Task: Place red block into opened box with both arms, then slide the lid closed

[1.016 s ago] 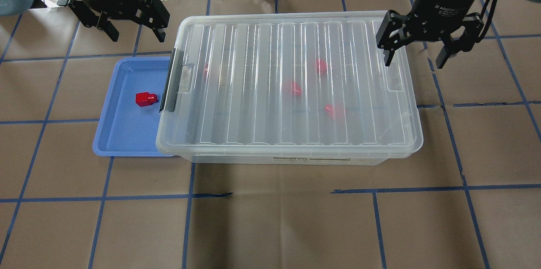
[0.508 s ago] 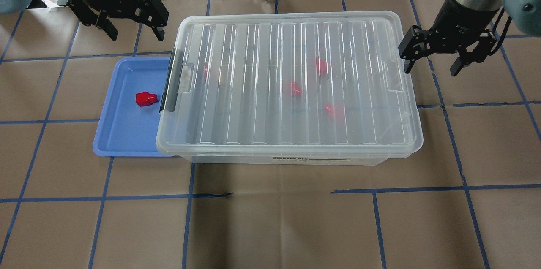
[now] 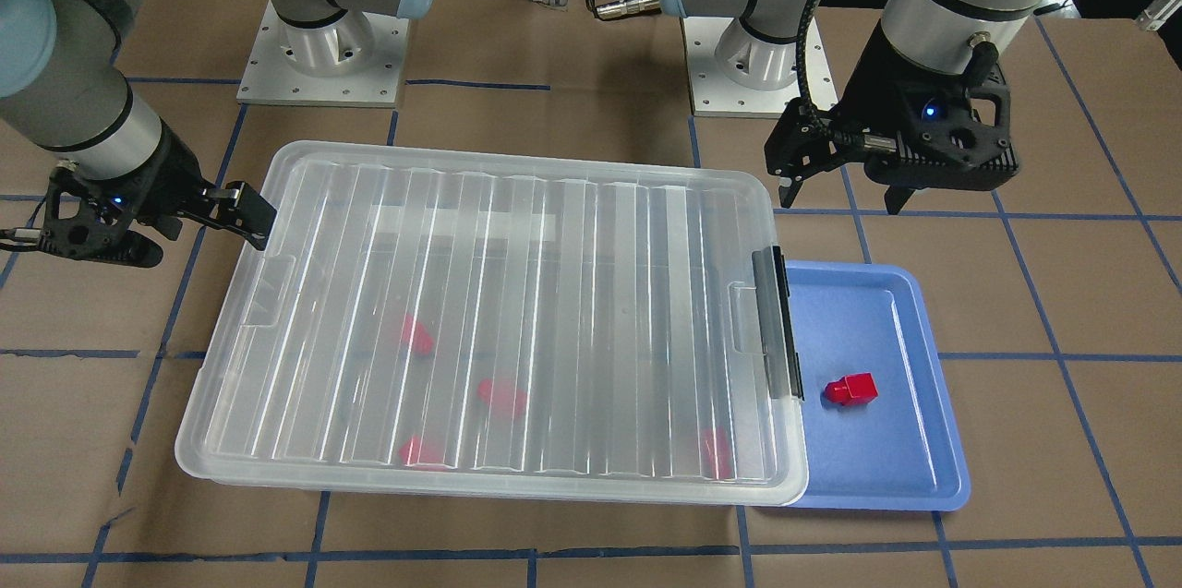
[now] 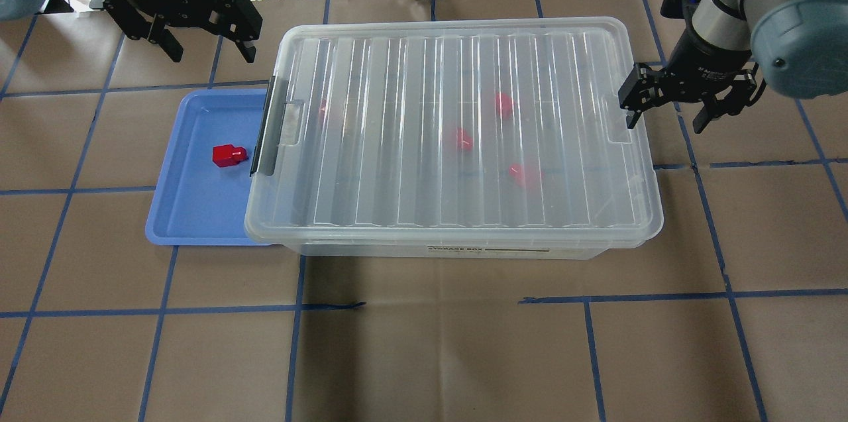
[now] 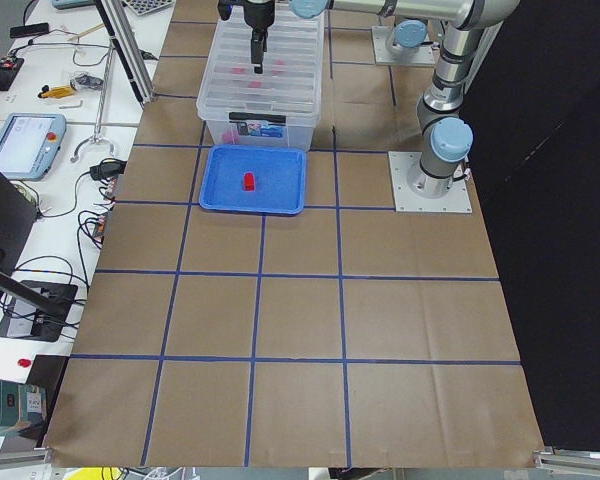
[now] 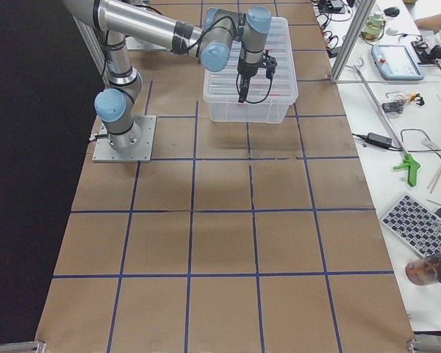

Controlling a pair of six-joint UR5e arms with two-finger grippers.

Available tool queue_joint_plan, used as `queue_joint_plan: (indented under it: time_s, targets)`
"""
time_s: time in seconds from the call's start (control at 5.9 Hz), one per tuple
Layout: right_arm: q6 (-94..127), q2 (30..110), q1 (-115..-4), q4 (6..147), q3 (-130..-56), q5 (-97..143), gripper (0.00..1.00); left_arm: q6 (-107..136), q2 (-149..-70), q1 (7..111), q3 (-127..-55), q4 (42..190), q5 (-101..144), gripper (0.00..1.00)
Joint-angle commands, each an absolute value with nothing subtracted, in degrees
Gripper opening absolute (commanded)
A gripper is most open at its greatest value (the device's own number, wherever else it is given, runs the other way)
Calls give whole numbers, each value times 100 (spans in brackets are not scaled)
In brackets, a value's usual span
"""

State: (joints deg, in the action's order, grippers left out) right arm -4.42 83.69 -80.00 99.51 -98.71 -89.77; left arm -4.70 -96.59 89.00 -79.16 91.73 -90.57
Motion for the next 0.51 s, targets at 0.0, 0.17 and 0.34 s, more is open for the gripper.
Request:
queue_joint_plan:
  time_s: [0.0,0.17,0.34]
  targets:
    - [-947,8183,-7998,10212,-9923,-9000,100,-466,-9659,8903,-7910,9158,-9053,99]
    - [-975,8183,-7998,10213,-9923,-9000,100,-466,-9650,8903,-7910,9158,-9061,99]
    - [-1002,8165,-7998,10222,-9958,-9017,100,-466,-9650,8912,-7910,9158,-9053,99]
